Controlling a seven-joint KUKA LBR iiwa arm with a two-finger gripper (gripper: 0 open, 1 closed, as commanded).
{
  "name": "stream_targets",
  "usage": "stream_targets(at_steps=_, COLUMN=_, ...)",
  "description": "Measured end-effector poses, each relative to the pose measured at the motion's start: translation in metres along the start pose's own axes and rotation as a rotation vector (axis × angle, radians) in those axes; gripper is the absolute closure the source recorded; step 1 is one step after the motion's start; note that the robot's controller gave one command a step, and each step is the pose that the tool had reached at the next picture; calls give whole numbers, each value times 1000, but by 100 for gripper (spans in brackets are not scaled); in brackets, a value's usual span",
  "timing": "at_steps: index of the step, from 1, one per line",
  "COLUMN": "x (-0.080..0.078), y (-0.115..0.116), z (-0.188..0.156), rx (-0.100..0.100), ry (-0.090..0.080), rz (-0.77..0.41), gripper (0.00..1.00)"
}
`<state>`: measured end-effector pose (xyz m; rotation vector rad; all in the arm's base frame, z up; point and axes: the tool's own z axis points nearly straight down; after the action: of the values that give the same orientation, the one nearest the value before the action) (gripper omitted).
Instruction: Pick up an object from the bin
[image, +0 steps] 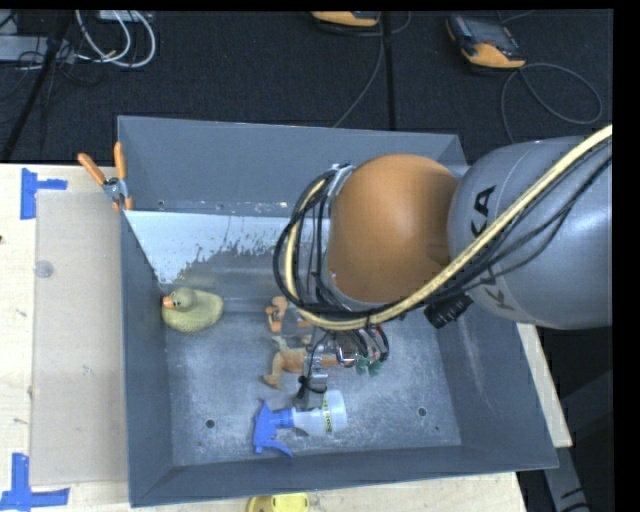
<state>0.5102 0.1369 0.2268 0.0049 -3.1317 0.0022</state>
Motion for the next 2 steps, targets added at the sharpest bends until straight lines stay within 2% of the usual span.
stream_targets(at_steps=1, x=-2, y=-1, z=-4, rx=-1, ry=-8, rz=5, gripper=0)
stream_targets(at_steps=2, x=1, y=-27, z=55, rx=-2, ry=-9, rz=-43, gripper=0)
